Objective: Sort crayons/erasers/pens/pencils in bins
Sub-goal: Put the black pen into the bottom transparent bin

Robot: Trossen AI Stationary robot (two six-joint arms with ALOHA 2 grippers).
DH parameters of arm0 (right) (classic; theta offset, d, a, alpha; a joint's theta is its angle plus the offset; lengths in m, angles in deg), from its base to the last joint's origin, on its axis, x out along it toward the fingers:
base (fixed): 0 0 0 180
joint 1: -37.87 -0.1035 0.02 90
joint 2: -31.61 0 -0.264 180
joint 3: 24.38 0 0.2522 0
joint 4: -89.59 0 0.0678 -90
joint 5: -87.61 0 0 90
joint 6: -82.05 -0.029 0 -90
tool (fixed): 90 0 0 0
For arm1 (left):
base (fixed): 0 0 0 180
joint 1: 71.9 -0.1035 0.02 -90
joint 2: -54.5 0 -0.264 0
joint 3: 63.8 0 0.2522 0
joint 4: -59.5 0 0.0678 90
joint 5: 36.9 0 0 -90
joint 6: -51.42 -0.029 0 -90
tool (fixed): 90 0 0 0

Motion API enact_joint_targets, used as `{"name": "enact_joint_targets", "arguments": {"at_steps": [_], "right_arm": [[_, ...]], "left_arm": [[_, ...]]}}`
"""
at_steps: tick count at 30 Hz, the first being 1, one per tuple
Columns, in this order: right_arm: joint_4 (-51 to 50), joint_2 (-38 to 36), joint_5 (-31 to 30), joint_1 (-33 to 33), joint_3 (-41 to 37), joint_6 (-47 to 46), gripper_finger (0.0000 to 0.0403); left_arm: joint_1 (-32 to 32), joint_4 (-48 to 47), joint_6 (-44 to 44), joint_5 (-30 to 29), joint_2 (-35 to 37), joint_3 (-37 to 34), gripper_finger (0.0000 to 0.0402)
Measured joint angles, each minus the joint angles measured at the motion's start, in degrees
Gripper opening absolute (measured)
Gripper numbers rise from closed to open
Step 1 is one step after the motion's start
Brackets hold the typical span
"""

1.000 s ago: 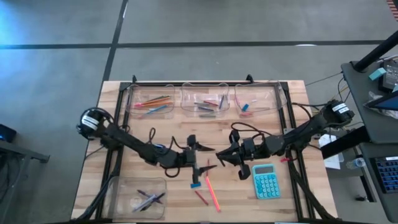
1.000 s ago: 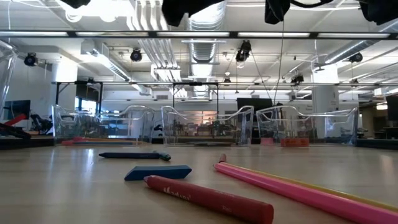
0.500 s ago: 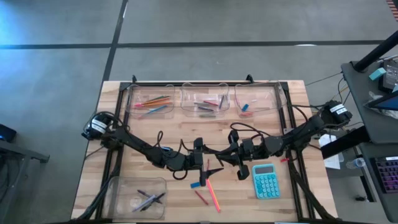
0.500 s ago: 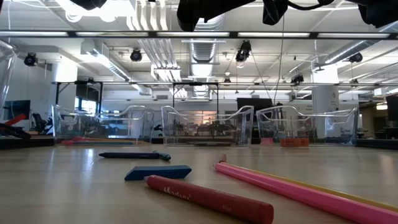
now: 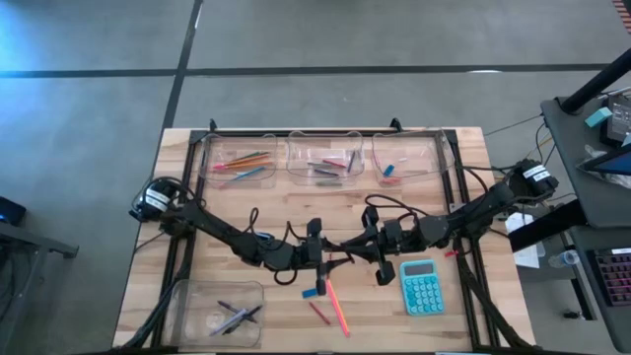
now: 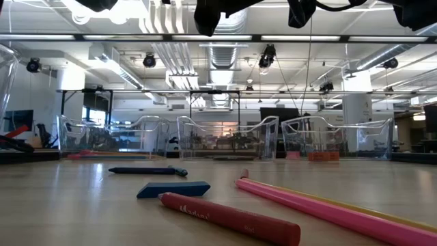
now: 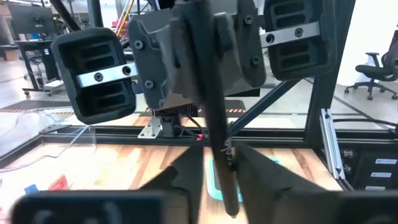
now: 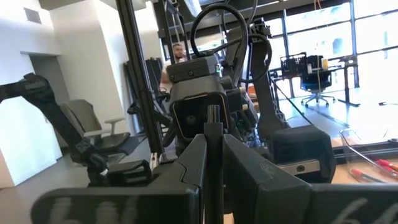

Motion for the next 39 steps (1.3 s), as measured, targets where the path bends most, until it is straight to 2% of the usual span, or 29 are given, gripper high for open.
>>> {"name": "enact_joint_targets", "arguments": {"at_steps": [4, 20, 24, 34, 39], "right_arm": [[0.0, 0.0, 0.4, 0.0, 0.0, 0.5, 0.0034], [-0.4, 0.0, 0.2, 0.0, 0.0, 0.0, 0.004], [-1.4, 0.0, -0.1, 0.0, 0.0, -0.4, 0.0076], [-2.1, -0.1, -0.7, 0.1, 0.0, -0.2, 0.0204], [-3.4, -1.3, -0.5, 0.1, 0.0, 1.0, 0.0243]], "left_arm": [[-0.1, -0.1, 0.3, 0.8, 0.0, 0.0, 0.0018], [-0.1, -2.6, -1.1, 1.4, 0.5, 0.0, 0.0017], [-0.1, -5.5, -1.5, 1.5, 1.2, 0.0, 0.0017], [-0.1, -11.7, -1.4, 1.9, 3.5, -0.1, 0.0015], [0.0, -18.8, -1.2, 1.6, 6.7, -0.1, 0.0015]]}}
